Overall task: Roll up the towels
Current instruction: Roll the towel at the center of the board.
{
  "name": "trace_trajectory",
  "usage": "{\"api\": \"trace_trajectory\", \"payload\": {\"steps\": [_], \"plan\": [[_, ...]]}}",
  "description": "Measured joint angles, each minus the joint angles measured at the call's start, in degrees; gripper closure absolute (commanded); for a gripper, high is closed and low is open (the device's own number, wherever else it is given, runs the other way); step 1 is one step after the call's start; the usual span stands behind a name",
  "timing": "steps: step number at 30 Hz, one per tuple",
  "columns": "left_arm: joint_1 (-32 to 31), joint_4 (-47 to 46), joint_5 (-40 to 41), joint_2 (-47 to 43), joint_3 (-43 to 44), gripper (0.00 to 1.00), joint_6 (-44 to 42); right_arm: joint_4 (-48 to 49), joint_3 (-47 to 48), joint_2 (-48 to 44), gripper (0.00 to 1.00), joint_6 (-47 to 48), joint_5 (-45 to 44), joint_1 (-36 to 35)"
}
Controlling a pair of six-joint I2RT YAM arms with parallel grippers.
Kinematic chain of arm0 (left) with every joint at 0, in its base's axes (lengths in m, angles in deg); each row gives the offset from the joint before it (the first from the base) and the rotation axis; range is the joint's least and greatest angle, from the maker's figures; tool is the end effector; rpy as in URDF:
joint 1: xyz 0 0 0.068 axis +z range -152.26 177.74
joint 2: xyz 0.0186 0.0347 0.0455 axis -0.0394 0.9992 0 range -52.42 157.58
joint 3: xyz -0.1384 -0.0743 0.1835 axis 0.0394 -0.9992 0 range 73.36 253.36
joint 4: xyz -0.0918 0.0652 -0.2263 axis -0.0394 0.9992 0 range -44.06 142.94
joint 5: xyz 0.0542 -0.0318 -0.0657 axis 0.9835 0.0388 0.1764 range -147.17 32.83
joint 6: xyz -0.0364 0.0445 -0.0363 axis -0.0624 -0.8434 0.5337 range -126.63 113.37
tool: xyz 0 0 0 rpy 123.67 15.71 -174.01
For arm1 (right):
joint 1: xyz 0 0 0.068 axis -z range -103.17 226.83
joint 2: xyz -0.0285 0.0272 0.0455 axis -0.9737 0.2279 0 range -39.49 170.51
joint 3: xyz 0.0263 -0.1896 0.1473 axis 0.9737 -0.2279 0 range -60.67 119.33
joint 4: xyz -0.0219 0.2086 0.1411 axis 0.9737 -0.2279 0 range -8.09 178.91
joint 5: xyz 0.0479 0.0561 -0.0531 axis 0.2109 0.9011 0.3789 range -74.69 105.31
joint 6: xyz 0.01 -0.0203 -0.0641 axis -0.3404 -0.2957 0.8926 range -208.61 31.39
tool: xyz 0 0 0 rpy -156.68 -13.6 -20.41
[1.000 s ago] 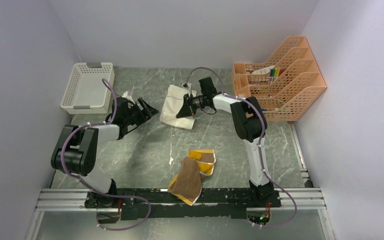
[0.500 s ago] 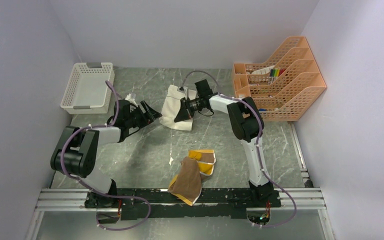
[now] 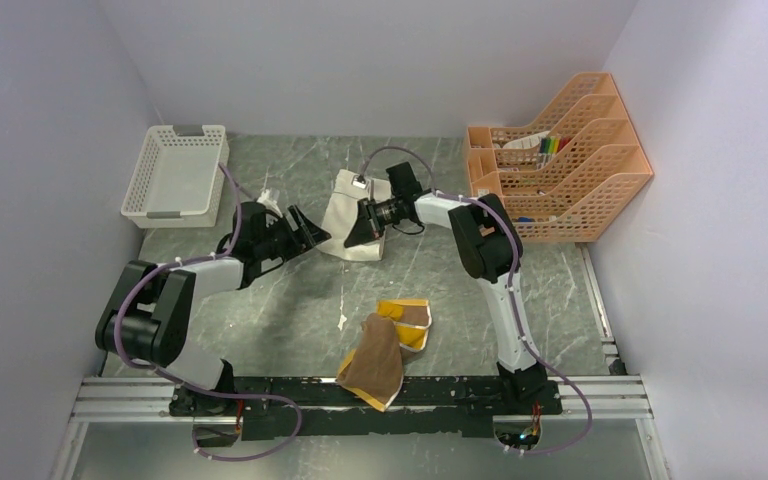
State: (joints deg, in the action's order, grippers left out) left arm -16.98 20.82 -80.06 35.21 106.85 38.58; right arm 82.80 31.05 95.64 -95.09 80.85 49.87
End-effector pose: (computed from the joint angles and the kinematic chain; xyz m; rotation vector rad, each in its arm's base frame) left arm 0.2904 -0.0983 0.1286 -0.3244 2.1841 -1.0295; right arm 0.3868 0.2527 0.0850 -0.9415 2.1560 1.6539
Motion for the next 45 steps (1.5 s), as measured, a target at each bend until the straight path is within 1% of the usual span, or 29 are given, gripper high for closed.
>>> {"api": "trace_trajectory", "payload": {"steps": [4,8,13,22,24,26,31,36,38,42,44,45], "plan": [[-0.7,2.8,1.3,0.0,0.1,0.19,-0.9,0.8,0.2,1.7,1.00,-2.3,0.1,0.4],[-1.7,4.4,2.5,1.4,0.4,0.23,-1.9,1.8,0.2,1.9,1.00,-3.9,0.1,0.7],[-3.1,4.8,3.4,5.6,1.4,0.24,-2.4,3.5,0.0,1.9,1.00,-5.7,0.0,1.3],[-3.4,3.0,5.2,11.1,6.8,0.24,-1.4,4.2,-0.2,1.9,1.00,-6.4,-0.2,1.5],[-3.5,3.1,6.0,12.2,8.1,0.26,-1.0,4.2,-0.2,1.9,1.00,-6.3,-0.3,1.5],[-3.5,3.5,6.8,13.0,9.2,0.29,-0.6,4.2,-0.2,1.9,1.00,-6.2,-0.4,1.5],[-3.5,5.1,8.8,15.0,11.7,0.42,-0.1,4.2,-0.2,1.9,1.00,-6.1,-0.4,1.5],[-3.5,8.1,11.3,15.8,13.8,0.45,-0.2,4.1,-0.2,1.9,1.00,-5.5,-0.4,1.5],[-3.8,9.0,12.3,15.8,14.3,0.49,-0.4,4.1,-0.2,1.9,1.00,-5.3,-0.4,1.5],[-4.0,10.7,13.3,15.8,14.9,0.63,-0.9,3.8,-0.1,1.9,1.00,-5.0,-0.5,1.5],[-4.0,11.3,13.4,16.0,15.0,0.68,-1.3,3.2,0.1,1.9,1.00,-4.6,-0.9,1.5],[-4.0,11.3,13.4,16.1,15.0,0.68,-1.3,2.8,0.3,1.9,0.90,-4.2,-1.1,1.4]]}}
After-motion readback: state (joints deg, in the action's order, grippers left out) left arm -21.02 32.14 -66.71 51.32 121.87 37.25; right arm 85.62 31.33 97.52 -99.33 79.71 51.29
